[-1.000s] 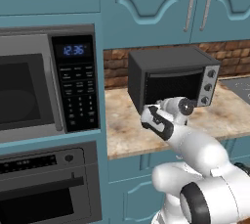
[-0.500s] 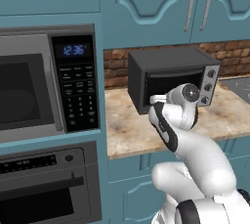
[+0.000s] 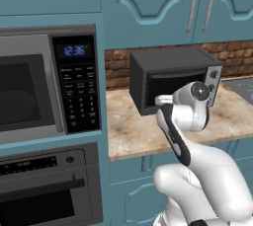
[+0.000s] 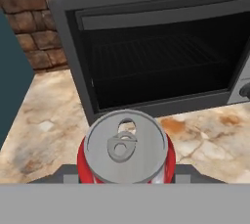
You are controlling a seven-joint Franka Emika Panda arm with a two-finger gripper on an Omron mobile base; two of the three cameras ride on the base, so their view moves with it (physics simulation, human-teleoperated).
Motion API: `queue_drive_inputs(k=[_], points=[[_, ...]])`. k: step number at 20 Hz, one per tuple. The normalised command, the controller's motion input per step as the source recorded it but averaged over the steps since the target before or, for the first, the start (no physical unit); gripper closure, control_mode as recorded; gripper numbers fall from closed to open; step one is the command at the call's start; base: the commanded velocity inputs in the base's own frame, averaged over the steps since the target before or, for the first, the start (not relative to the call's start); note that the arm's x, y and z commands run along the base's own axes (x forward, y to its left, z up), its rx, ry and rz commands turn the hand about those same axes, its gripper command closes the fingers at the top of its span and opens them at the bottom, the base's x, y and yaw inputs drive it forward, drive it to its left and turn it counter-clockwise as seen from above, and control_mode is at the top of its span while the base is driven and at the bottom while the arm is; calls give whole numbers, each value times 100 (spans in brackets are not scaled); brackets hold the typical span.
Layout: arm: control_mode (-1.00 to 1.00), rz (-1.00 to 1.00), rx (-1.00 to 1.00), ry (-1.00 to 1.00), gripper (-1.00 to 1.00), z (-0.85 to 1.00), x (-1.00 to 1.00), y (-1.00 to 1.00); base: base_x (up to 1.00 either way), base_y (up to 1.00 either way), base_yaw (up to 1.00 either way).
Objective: Four empty soda cans are scattered around the kitchen. Gather all the cans and cluster them next to the stove for recycling.
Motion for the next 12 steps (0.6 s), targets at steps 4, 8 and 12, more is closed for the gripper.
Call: queue_drive_inputs(k=[4, 8, 12], points=[[-100, 1, 0, 3, 100, 1, -35, 0, 0, 0, 0], [-100, 3, -2, 3, 100, 0, -34, 1, 0, 0, 0], [-100, 2, -3, 1, 100, 0, -30, 1, 0, 0, 0]])
